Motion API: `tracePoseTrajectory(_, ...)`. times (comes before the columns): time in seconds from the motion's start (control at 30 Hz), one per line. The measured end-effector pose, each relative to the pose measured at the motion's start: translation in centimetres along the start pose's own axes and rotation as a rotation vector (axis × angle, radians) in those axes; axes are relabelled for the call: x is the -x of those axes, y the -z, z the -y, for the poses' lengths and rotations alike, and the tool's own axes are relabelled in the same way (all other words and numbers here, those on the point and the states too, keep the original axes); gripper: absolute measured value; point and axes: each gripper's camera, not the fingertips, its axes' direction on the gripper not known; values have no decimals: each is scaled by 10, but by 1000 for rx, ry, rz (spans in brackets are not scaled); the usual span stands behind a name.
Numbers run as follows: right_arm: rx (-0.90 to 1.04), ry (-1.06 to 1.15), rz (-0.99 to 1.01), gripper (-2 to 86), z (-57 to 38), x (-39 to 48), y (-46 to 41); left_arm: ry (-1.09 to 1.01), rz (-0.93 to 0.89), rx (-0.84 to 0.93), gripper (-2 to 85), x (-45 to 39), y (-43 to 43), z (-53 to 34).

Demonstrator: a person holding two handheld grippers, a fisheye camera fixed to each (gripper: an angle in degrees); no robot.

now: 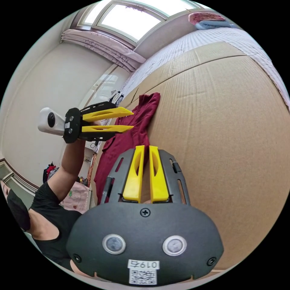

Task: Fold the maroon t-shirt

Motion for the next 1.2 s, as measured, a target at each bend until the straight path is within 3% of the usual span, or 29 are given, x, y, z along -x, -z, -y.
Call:
tracePoseTrajectory(0.23,9,2,10,12,-7,33,4,-89,-121,-40,40,-16,-9,27)
tracePoseTrajectory(0.4,1,-11,31,11,-11,47,6,-247,-104,92,23,-27,-17,64)
tracePoseTrajectory(0.6,-1,-8,22,10,-18,68,4,-297,-113,187,13,-25,-38,91)
tracePoseTrajectory(1.2,-10,-17,30,-1,-40,102,-4,-219,-126,188,8,42,-44,114)
